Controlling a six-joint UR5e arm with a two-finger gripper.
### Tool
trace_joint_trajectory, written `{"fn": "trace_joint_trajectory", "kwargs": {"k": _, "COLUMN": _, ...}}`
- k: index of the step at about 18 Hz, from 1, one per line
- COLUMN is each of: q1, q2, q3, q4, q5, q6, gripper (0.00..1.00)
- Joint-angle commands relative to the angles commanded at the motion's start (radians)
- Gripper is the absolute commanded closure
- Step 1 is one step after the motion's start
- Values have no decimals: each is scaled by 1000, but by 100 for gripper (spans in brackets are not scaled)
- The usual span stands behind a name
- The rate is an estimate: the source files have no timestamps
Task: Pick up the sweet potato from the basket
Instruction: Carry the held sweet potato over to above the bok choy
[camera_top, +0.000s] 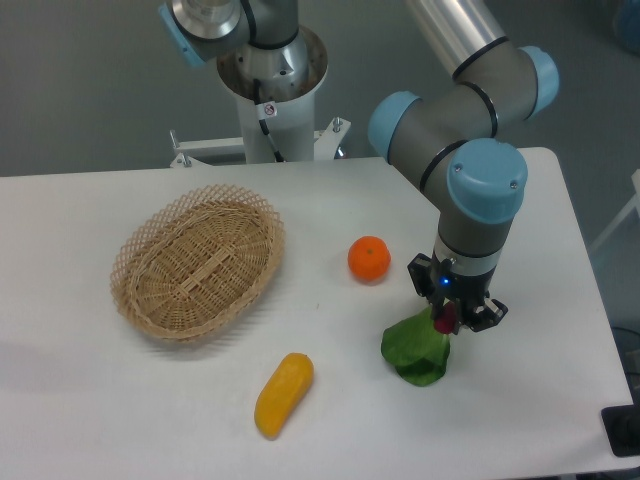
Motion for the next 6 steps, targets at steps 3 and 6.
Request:
{"fn": "trace_joint_trajectory", "kwargs": {"k": 3, "q1": -2, "q2": -2, "q3": 2, "q4": 0, "q5": 2, "q6": 0, "gripper": 70}}
{"fn": "trace_joint_trajectory", "kwargs": {"k": 6, "q1": -2, "q2": 0, "q3": -2, "q4": 2, "q5": 2, "q6": -2, "gripper": 70}}
